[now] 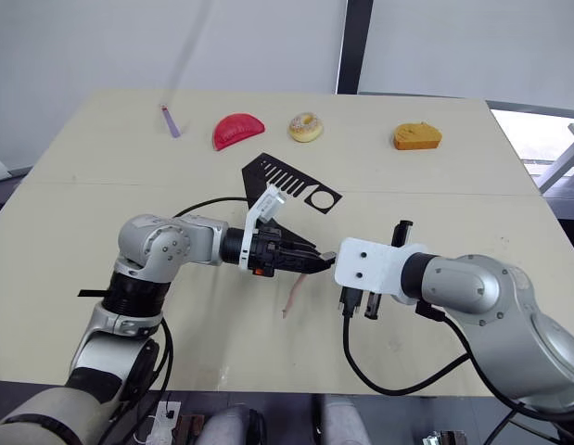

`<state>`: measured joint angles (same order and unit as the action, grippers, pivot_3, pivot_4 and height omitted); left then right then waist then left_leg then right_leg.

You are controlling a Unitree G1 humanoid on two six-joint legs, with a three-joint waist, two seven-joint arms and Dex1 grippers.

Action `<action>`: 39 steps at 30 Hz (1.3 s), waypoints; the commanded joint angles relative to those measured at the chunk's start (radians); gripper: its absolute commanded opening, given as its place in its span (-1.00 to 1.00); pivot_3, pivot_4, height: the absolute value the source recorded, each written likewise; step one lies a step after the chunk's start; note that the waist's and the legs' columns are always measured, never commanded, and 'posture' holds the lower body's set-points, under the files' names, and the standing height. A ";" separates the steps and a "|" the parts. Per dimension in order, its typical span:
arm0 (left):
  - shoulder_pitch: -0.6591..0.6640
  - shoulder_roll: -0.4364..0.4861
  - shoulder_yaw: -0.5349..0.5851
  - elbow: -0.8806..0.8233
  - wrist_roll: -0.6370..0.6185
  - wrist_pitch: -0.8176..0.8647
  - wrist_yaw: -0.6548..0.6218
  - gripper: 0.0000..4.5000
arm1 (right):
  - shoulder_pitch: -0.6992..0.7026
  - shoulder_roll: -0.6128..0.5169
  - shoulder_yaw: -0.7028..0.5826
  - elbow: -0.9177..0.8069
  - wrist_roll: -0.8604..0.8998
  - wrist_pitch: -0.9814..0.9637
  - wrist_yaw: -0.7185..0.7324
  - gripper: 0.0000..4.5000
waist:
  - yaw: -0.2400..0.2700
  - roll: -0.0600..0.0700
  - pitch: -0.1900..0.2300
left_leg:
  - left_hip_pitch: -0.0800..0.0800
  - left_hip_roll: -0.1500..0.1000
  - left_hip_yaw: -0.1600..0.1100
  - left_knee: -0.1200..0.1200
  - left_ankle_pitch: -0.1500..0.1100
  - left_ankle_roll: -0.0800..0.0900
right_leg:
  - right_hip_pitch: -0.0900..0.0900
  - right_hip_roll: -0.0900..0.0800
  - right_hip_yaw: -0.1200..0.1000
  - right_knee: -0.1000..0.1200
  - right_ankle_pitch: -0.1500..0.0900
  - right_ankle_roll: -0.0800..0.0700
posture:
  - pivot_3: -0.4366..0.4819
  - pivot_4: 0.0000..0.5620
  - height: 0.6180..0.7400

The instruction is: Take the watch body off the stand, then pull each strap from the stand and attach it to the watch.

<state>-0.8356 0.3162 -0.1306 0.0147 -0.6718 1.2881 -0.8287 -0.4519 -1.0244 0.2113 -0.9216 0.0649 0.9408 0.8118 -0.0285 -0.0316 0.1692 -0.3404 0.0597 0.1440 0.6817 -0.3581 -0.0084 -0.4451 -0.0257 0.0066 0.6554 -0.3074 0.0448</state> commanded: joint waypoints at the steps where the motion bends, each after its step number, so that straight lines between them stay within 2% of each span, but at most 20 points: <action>1: 0.003 0.014 -0.004 -0.016 -0.003 -0.021 -0.006 -0.29 | 0.004 -0.003 -0.079 -0.051 0.023 -0.025 0.002 -0.37 | 0.000 0.000 0.000 | 0.000 0.000 0.000 0.000 0.000 0.000 | 0.000 0.000 0.000 0.000 0.000 0.000 | -0.05 -0.47 0.95; 3: 0.007 0.024 -0.009 -0.024 -0.005 -0.030 -0.016 -0.29 | 0.027 -0.008 -0.136 -0.064 0.059 -0.033 0.025 0.06 | 0.001 0.000 0.000 | 0.000 0.000 0.000 0.000 0.000 0.000 | 0.000 0.000 0.000 0.000 0.000 0.000 | -0.05 -0.47 0.95; 7: 0.036 0.074 -0.027 -0.072 -0.010 -0.088 -0.077 -0.29 | 0.113 0.036 -0.406 -0.059 0.241 0.003 0.123 0.96 | 0.001 0.000 0.000 | 0.000 0.000 0.000 0.000 0.000 0.000 | 0.000 0.000 0.000 0.000 0.000 0.000 | -0.05 -0.47 0.95; 10: 0.051 0.112 -0.041 -0.098 -0.009 -0.142 -0.125 -0.29 | 0.182 0.076 -0.577 -0.034 0.389 0.035 0.191 0.96 | 0.002 0.000 0.000 | 0.000 0.000 0.000 0.000 0.000 0.000 | 0.000 0.000 0.000 0.000 0.000 0.000 | -0.05 -0.47 0.95; 12: 0.057 0.129 -0.049 -0.110 -0.006 -0.169 -0.149 -0.29 | 0.220 0.082 -0.646 -0.024 0.458 0.043 0.212 0.96 | 0.002 0.000 0.000 | 0.000 0.000 -0.001 0.000 0.000 0.000 | 0.001 0.000 0.000 0.000 0.000 0.000 | -0.05 -0.47 0.95; 16: 0.107 0.208 -0.082 -0.194 0.073 -0.415 -0.265 -0.29 | 0.399 0.122 -0.779 -0.001 0.569 -0.003 0.287 0.96 | 0.001 0.000 0.000 | 0.000 0.000 -0.001 -0.001 0.000 0.000 | 0.001 0.000 0.000 -0.001 0.000 0.000 | -0.05 -0.47 0.95; 22: 0.228 0.339 -0.122 -0.235 0.277 -0.948 -0.464 -0.29 | 0.491 0.151 -0.817 0.001 0.669 -0.042 0.244 0.96 | -0.004 0.000 0.000 | 0.003 0.001 0.001 -0.002 0.000 0.000 | 0.002 0.001 0.001 -0.001 0.000 0.000 | -0.05 -0.47 0.95; 28: 0.288 0.358 -0.097 -0.188 0.418 -1.305 -0.470 -0.29 | 0.536 0.145 -0.797 -0.012 0.707 -0.092 0.193 0.96 | 0.004 0.000 0.000 | 0.001 0.000 0.000 -0.002 -0.001 0.002 | 0.002 0.001 0.001 -0.003 0.000 0.000 | -0.05 -0.47 0.95; 30: 0.306 0.359 -0.074 -0.184 0.423 -1.342 -0.451 -0.29 | 0.546 0.144 -0.788 -0.018 0.715 -0.107 0.175 0.96 | 0.004 0.000 0.000 | 0.001 0.000 0.001 -0.002 -0.002 0.003 | 0.002 0.001 0.001 -0.003 0.000 0.001 | -0.05 -0.47 0.95; 39: 0.362 0.402 -0.037 -0.255 0.377 -1.276 -0.439 -0.29 | 0.570 0.127 -0.727 -0.010 0.721 -0.175 0.132 0.96 | 0.000 0.000 0.000 | 0.001 0.001 0.001 -0.002 -0.002 0.003 | 0.002 0.001 0.001 -0.002 0.000 0.001 | -0.05 -0.47 0.95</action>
<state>-0.4778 0.7093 -0.1971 -0.1909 -0.2642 -0.0066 -1.2795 0.1249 -0.8850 -0.5105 -0.9116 0.7706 0.7911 0.9638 -0.0280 -0.0312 0.1695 -0.3393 0.0606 0.1449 0.6801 -0.3598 -0.0057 -0.4430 -0.0248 0.0078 0.6529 -0.3071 0.0456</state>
